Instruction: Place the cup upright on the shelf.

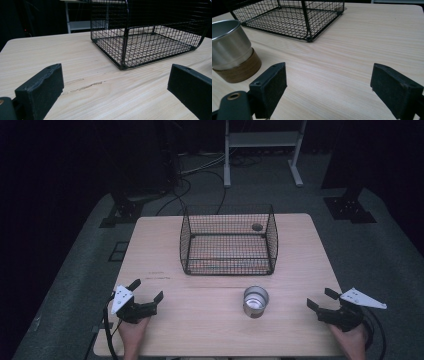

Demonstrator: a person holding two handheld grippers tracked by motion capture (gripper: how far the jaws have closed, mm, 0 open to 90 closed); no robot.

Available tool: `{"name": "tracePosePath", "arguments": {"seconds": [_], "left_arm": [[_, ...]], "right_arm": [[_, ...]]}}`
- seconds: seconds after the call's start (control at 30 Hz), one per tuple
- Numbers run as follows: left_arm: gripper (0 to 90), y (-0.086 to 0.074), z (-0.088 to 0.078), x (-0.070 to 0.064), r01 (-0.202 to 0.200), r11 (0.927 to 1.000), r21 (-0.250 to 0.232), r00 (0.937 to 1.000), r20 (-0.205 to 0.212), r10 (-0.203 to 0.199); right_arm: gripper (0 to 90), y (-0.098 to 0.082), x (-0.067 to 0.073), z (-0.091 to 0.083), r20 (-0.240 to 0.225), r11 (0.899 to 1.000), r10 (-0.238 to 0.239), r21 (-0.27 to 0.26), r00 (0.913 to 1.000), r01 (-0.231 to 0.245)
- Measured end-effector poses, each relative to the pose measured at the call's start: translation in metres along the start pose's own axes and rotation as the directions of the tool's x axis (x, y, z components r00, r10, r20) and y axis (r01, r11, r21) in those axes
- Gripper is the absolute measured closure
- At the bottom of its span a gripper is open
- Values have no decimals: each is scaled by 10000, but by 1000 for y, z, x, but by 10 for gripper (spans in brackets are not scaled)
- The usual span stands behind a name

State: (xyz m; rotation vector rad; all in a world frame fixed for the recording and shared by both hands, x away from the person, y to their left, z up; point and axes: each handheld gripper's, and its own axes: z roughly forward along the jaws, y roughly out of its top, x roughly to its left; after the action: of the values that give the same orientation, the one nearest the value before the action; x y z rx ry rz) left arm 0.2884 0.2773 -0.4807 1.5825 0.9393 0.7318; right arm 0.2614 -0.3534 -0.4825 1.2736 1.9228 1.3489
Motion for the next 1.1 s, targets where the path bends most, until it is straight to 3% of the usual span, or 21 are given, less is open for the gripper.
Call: {"name": "tracePosePath", "arguments": {"seconds": [0.6, 1.1], "left_arm": [[0, 0, -1, -1, -44, 10000, -48, 9999, 91, 44], [0, 0, -2, -1, -61, 10000, -50, 9999, 92, 61]], "right_arm": [[113, 6, 17, 9, -741, 9958, -712, 526, 9947, 752], [57, 14, 45, 16, -1638, 9848, -1397, 803, 9766, 1543]]}}
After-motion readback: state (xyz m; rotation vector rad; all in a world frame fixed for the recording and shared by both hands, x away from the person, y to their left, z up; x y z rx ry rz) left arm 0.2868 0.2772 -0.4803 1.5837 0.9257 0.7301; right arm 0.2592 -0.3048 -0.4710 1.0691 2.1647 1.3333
